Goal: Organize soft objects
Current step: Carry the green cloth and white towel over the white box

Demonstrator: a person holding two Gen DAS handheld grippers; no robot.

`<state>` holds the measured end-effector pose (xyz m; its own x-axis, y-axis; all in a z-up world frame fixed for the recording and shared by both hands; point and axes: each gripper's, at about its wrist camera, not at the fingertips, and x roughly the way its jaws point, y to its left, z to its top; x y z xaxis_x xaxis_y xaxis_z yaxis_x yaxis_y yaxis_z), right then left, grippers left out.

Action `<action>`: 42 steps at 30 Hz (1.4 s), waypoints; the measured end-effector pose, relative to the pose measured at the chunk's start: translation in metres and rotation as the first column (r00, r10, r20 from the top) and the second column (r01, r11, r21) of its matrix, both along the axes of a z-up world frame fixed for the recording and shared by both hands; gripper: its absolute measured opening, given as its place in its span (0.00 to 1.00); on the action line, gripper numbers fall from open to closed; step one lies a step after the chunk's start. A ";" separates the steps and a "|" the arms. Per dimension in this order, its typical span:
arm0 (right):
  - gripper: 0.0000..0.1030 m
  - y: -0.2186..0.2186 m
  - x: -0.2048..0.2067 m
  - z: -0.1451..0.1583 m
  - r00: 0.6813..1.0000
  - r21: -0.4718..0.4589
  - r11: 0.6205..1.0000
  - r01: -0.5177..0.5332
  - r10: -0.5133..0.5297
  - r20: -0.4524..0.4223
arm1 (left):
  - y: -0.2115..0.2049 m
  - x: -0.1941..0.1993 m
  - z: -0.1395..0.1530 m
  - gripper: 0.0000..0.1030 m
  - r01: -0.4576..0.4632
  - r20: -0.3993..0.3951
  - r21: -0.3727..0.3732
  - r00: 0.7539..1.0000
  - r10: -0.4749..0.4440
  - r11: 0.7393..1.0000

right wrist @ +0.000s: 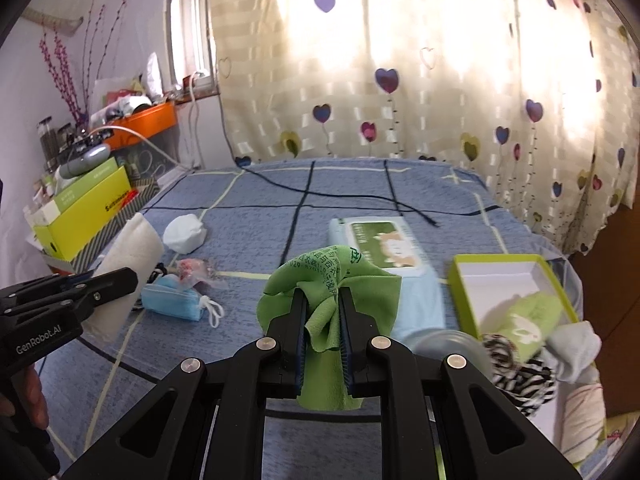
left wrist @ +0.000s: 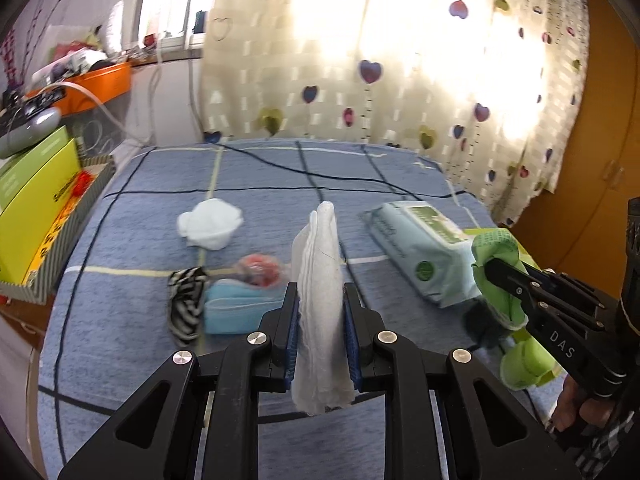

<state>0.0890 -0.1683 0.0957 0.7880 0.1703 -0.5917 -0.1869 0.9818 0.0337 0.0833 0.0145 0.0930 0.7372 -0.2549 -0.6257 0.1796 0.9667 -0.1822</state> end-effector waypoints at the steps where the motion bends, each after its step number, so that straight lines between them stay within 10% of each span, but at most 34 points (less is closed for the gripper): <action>1: 0.13 -0.004 -0.002 0.002 1.000 0.000 1.000 0.008 -0.008 0.004 | -0.004 0.000 0.001 0.20 0.010 0.002 0.001 1.000 -0.010 1.000; 42: 0.13 -0.185 -0.080 -0.017 0.931 0.005 0.932 0.363 -0.363 -0.052 | -0.210 0.055 0.012 0.20 0.437 -0.069 -0.104 0.893 -0.444 0.894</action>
